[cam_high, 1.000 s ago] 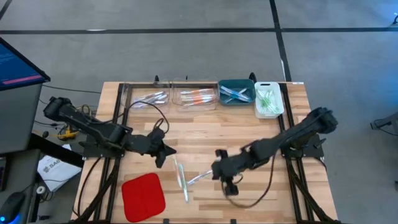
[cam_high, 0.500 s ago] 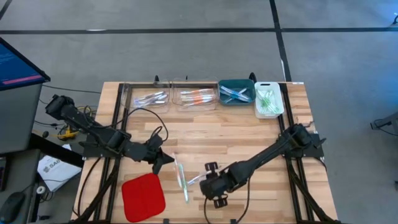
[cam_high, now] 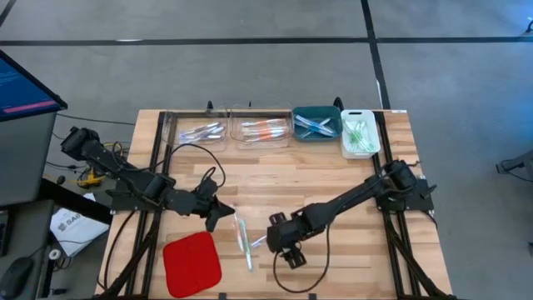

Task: Pick & Place Toothbrushes
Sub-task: Put the violet toothbrush into the left transparent bin

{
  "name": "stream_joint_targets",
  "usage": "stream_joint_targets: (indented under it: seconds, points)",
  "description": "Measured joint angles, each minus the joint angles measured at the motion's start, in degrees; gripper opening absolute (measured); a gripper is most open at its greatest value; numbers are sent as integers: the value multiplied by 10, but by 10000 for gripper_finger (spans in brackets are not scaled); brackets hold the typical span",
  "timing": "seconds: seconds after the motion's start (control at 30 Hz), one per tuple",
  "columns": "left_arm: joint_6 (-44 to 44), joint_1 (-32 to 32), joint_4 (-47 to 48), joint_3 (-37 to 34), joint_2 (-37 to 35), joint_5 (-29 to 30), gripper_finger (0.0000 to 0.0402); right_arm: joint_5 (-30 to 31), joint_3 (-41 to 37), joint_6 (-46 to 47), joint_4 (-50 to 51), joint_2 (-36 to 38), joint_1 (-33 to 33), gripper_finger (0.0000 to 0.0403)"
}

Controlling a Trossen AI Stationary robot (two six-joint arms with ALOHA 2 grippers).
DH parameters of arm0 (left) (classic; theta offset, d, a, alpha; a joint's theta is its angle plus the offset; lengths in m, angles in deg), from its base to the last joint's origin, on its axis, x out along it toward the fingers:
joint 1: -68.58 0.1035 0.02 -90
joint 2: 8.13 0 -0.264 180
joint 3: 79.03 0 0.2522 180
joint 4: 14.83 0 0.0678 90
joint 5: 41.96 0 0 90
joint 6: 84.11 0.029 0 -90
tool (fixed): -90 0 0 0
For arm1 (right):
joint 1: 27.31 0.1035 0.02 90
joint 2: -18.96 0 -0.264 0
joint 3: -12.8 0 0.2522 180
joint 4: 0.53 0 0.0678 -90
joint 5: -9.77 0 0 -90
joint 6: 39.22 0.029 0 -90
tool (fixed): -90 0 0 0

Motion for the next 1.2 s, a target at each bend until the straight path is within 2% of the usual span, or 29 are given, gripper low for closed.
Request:
stream_joint_targets:
  seconds: [0.23,0.43,0.57,0.77,1.0,1.07,1.2]
  points:
    - [-1,0,-4,0,0,12,2,87,1,-73,30,14,0,260]
    - [-14,16,-6,0,0,14,2,83,-39,-85,28,11,-27,260]
    - [-20,23,-8,0,0,13,2,59,-62,-98,7,26,-30,260]
    - [-20,40,-9,0,0,13,2,58,-84,-117,-1,27,-30,259]
    - [-20,57,-12,0,0,13,2,93,-96,-111,1,27,-29,259]
    - [-20,60,-12,0,0,13,2,118,-99,-87,-3,27,-29,259]
    - [-20,66,-12,0,0,13,2,123,-113,-43,-16,27,-33,259]
